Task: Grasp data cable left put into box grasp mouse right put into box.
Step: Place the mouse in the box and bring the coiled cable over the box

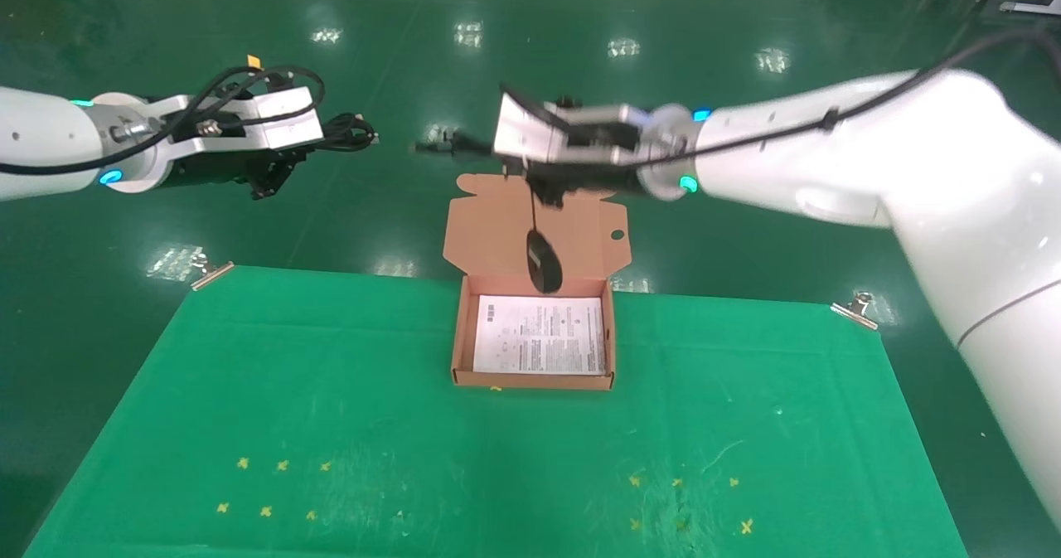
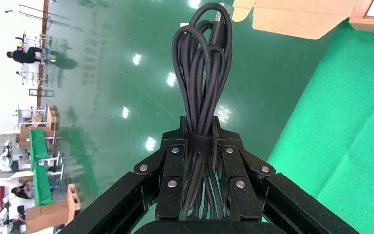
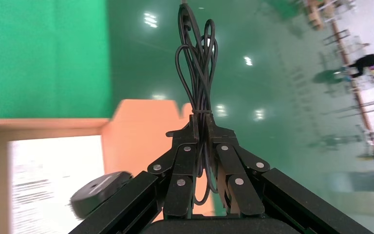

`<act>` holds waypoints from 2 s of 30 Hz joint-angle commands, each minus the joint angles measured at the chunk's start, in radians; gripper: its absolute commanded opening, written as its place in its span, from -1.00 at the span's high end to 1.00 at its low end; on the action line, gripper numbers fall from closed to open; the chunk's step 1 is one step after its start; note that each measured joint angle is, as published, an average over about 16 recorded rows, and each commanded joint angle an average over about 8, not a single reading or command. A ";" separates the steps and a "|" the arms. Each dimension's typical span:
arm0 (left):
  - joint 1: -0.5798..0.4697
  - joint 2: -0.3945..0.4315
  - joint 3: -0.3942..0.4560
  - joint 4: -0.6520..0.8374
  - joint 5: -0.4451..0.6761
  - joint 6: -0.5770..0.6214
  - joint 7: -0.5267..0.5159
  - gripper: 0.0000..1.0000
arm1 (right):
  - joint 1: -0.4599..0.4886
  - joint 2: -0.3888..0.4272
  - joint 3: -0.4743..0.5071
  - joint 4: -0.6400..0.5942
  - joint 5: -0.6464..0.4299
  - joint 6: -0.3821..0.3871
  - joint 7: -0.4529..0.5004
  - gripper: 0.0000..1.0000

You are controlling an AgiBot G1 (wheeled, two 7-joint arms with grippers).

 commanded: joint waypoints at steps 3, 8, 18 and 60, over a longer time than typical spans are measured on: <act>0.001 -0.001 0.000 -0.005 0.003 0.001 -0.005 1.00 | -0.028 -0.001 -0.035 -0.015 0.042 -0.007 -0.017 1.00; 0.002 -0.001 0.000 -0.007 0.005 0.002 -0.007 1.00 | -0.065 -0.007 -0.088 -0.011 0.089 0.011 -0.013 1.00; 0.003 -0.002 0.000 -0.009 0.006 0.003 -0.009 1.00 | -0.113 -0.012 -0.240 0.031 0.206 0.112 0.029 1.00; 0.128 0.124 0.024 0.050 -0.109 -0.127 0.103 1.00 | -0.129 0.147 -0.428 -0.018 0.374 0.236 0.230 -1.00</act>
